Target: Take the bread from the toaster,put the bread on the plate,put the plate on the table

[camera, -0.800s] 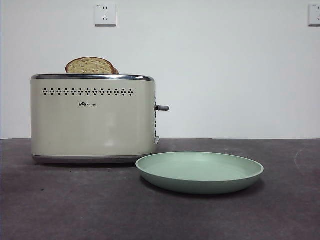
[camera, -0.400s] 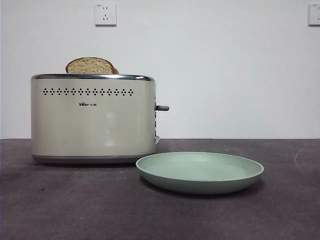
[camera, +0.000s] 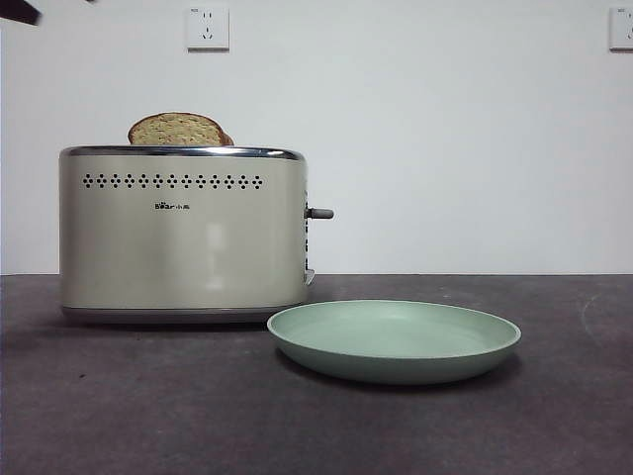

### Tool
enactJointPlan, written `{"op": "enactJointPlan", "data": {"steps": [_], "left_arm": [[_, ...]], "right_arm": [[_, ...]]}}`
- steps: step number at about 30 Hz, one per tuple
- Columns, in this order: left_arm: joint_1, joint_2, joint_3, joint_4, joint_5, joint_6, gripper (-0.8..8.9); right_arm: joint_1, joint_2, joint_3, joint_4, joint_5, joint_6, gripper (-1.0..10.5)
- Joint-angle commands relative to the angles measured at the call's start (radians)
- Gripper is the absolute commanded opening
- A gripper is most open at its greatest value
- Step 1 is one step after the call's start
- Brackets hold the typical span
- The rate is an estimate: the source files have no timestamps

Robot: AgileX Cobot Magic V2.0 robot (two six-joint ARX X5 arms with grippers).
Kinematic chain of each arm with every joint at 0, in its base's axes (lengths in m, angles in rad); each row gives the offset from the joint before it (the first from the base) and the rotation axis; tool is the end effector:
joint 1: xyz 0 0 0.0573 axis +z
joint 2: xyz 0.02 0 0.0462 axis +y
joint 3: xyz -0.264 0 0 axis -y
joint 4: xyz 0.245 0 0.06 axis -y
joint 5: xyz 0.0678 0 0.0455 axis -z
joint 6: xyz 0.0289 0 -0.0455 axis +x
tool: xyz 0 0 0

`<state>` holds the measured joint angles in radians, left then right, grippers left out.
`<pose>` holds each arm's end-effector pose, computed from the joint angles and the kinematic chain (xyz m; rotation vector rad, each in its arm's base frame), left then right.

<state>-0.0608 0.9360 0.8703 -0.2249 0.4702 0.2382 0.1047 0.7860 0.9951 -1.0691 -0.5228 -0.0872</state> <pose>0.2003 -0.0253 0.3330 0.1712 0.2234 -0.5583 0.1190 0.0270 0.3295 0.1020 0.8272 0.6239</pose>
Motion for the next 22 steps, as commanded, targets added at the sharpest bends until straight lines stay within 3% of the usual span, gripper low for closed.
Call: {"op": "enactJointPlan", "data": {"steps": [1,10,20,22], "left_arm": [[-0.01,0.08,0.003,0.13,-0.001,0.029,5.94],[-0.017,0.408,0.18,0.177,0.003,0.104,5.93],[-0.044,0.578,0.294,0.15,0.032,0.109,5.92],[-0.053,0.593,0.294,0.139,0.033,0.129,5.29]], "right_arm": [[0.001,0.0,0.003,0.007,-0.001,0.001,6.0],[0.001,0.002,0.003,0.006,0.0,0.001,6.0],[0.001,0.008,0.003,0.006,0.002,0.0,6.0],[0.001,0.013,0.003,0.006,0.002,0.0,6.0]]}}
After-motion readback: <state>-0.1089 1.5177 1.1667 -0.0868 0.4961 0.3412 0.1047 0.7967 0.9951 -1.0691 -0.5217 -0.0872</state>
